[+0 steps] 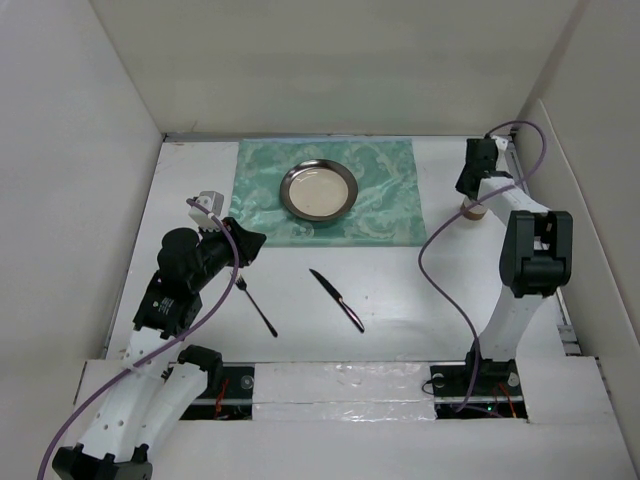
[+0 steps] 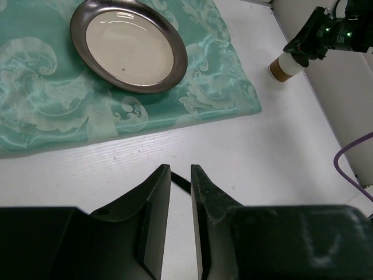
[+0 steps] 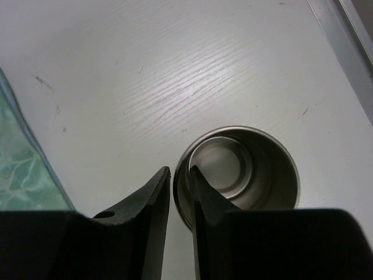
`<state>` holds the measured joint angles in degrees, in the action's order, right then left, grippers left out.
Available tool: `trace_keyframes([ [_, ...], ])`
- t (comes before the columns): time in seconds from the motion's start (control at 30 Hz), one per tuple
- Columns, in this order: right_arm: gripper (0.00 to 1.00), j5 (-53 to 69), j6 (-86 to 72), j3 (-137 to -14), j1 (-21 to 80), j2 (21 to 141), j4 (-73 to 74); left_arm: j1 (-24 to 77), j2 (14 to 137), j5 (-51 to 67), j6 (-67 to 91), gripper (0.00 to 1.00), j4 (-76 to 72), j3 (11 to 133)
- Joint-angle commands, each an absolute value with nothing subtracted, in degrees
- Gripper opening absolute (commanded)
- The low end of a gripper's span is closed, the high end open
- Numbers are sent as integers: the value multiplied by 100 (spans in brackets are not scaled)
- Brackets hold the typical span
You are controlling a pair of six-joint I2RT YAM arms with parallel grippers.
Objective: Set the dinner table for one person
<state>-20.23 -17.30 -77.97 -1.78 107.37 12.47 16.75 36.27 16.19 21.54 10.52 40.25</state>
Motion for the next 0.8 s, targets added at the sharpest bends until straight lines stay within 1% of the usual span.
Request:
trace_keyframes([
  [0.0, 22, -2505, -1582, -8278, -97, 11047, 1353, 1644, 3604, 1749, 2162, 18, 774, 4175],
  [0.03, 15, -2531, -1573, -8331, -97, 11126, 1406, 1644, 3612, 1714, 2153, 18, 782, 4184],
  [0.07, 5, -2610, -1617, -8393, -97, 11205, 1458, 1644, 3638, 1679, 2162, 18, 800, 4192],
  [0.1, 0, -2715, -1678, -8420, -97, 11171, 1502, 1644, 3630, 1679, 2153, 18, 817, 4192],
  [0.23, 0, -3277, -1486, -8192, 166, 10618, 1021, 1644, 3709, 1731, 2153, 18, 791, 4192],
  [0.3, 0, -3226, -1354, -8322, 324, 10451, 888, 1644, 3788, 1749, 2153, 18, 791, 4210],
  [0.33, 0, -3043, -1153, -8593, 395, 10459, 879, 1644, 3797, 1801, 2153, 18, 782, 4201],
  [0.43, 0, -2735, -810, -9165, 711, 10783, 1028, 1644, 3841, 1767, 2144, 18, 782, 4219],
  [0.5, 0, -2515, -651, -9955, 834, 11099, 1290, 1644, 3876, 1758, 2136, 18, 800, 4236],
  [0.53, 0, -2418, -572, -10280, 922, 11492, 1449, 1644, 3885, 1740, 2136, 18, 826, 4210],
  [0.57, 0, -2356, -484, -11275, 1027, 11888, 1850, 1644, 3867, 1714, 2127, 18, 817, 4227],
  [0.6, 0, -2312, -388, -11285, 1028, 12092, 1854, 1644, 3867, 1705, 2127, 18, 817, 4228],
  [0.63, 0, -2294, -317, -11564, 1115, 12276, 1950, 1644, 3876, 1670, 2127, 19, 809, 4236],
  [0.67, 0, -2294, -238, -12175, 1116, 12461, 2056, 1644, 3928, 1653, 2127, 19, 826, 4245],
  [0.77, 0, -2154, -70, -13005, 1239, 13129, 2425, 1644, 3981, 1670, 2118, 19, 844, 4236],
])
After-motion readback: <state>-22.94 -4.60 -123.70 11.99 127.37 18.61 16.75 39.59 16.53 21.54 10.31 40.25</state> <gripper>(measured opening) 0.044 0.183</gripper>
